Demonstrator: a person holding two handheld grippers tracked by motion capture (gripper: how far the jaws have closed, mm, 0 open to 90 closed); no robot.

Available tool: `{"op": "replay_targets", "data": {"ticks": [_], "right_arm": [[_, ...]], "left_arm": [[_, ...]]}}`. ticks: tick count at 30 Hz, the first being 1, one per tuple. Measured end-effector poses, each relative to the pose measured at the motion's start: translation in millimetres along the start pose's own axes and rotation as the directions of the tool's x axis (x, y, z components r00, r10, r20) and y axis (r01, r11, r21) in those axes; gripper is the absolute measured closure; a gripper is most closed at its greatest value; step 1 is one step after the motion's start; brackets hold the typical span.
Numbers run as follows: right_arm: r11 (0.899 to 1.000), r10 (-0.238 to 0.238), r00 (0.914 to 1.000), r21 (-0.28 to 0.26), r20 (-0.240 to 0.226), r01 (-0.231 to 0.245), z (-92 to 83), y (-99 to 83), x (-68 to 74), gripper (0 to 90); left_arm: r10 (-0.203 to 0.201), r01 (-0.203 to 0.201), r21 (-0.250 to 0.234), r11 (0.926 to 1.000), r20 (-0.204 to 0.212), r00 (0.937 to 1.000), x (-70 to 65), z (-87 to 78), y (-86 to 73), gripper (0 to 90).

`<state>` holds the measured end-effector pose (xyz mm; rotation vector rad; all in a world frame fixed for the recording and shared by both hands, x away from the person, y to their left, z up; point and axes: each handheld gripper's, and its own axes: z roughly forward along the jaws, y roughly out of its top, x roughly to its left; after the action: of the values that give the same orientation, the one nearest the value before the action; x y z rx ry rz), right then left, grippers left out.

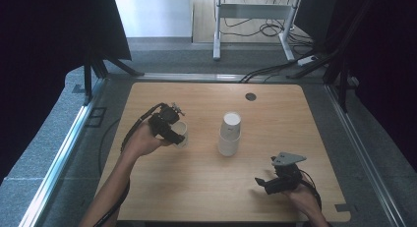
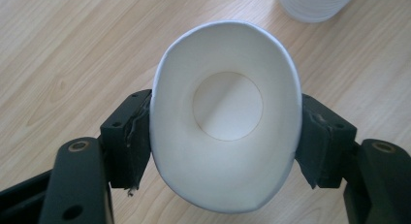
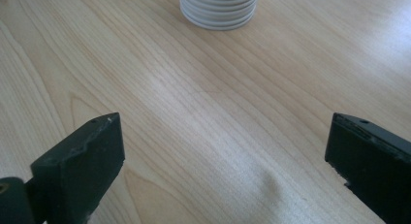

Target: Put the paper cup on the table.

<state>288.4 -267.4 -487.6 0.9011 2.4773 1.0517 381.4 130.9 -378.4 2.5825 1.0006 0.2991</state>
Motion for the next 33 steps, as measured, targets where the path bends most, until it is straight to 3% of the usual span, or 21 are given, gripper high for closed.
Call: {"op": "replay_targets", "data": {"ticks": [6, 16, 24, 33], "right_arm": [[1.000, 0.013, 0.9999, 0.006, -0.006, -0.013, 0.4, -2.1, -1.5, 0.0], [0.999, 0.006, 1.0000, 0.036, -0.002, -0.006, 3.8, -4.5, -1.6, 0.0], [0.999, 0.006, 1.0000, 0.047, 0.000, -0.006, 3.9, -5.1, -3.1, 0.4], [0.999, 0.006, 1.0000, 0.053, -0.003, -0.006, 4.5, -5.4, -3.2, 1.3]], "left_arm": [[-0.032, 0.033, 0.040, 0.9987, -0.019, 0.9993, 7.5, 12.6, -3.9, 29.9], [-0.037, 0.045, 0.098, 0.9942, -0.086, 0.9956, 17.8, 32.2, -3.9, 29.9], [-0.052, 0.064, 0.104, 0.9925, -0.111, 0.9925, 19.2, 46.7, -2.3, 29.4], [-0.065, 0.079, 0.132, 0.9881, -0.113, 0.9915, 20.0, 57.3, 0.0, 28.3]]}}
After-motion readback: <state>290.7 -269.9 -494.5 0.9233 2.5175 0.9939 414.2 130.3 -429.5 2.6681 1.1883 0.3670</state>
